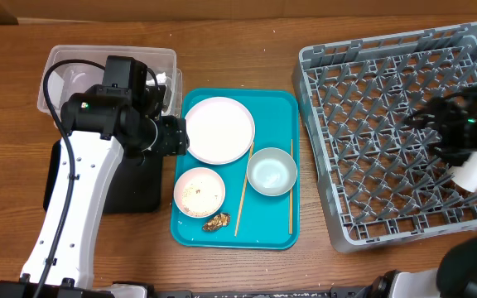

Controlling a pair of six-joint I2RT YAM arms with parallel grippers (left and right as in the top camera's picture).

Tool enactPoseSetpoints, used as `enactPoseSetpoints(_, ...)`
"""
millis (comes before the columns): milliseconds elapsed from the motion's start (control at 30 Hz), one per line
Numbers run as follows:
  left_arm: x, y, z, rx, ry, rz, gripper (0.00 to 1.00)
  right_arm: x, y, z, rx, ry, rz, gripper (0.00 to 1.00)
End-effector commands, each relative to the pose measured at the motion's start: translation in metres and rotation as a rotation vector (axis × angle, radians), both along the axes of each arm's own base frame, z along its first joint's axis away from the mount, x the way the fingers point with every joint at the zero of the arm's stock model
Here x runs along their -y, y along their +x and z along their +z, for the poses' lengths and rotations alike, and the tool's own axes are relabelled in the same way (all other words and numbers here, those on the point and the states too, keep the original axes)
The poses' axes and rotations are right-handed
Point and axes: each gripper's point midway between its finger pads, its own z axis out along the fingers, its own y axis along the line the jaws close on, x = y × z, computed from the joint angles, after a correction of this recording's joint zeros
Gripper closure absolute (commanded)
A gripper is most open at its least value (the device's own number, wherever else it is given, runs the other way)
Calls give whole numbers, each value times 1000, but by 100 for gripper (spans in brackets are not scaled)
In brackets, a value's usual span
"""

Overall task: Sort waste into correct bins and load items into the dishwasher
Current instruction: 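Place the cup upside down in the dish rack with the right gripper, then grasp the rim of the pink rice bowl with the left gripper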

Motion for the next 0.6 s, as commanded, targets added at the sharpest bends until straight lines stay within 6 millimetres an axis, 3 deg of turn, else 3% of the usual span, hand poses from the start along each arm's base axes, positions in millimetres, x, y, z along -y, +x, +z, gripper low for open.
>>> enactPoseSetpoints(0, 10, -3, 1, 1, 4, -29, 26, -31, -7, 27, 80, -55, 111, 11)
enactPoseSetpoints(100, 25, -12, -11, -33, 21, -51, 26, -40, -19, 29, 32, -160, 117, 10)
enactPoseSetpoints(267, 47, -30, -39, -84, 96, -89, 26, -36, -32, 31, -21, -314, 63, 7)
enactPoseSetpoints(433, 80, -54, -78, -106, 135, -166, 32, -45, -31, 32, -13, -321, 97, 5)
enactPoseSetpoints(567, 80, -66, -103, -102, 214, -161, 35, -45, -30, 32, -11, -321, 97, 4)
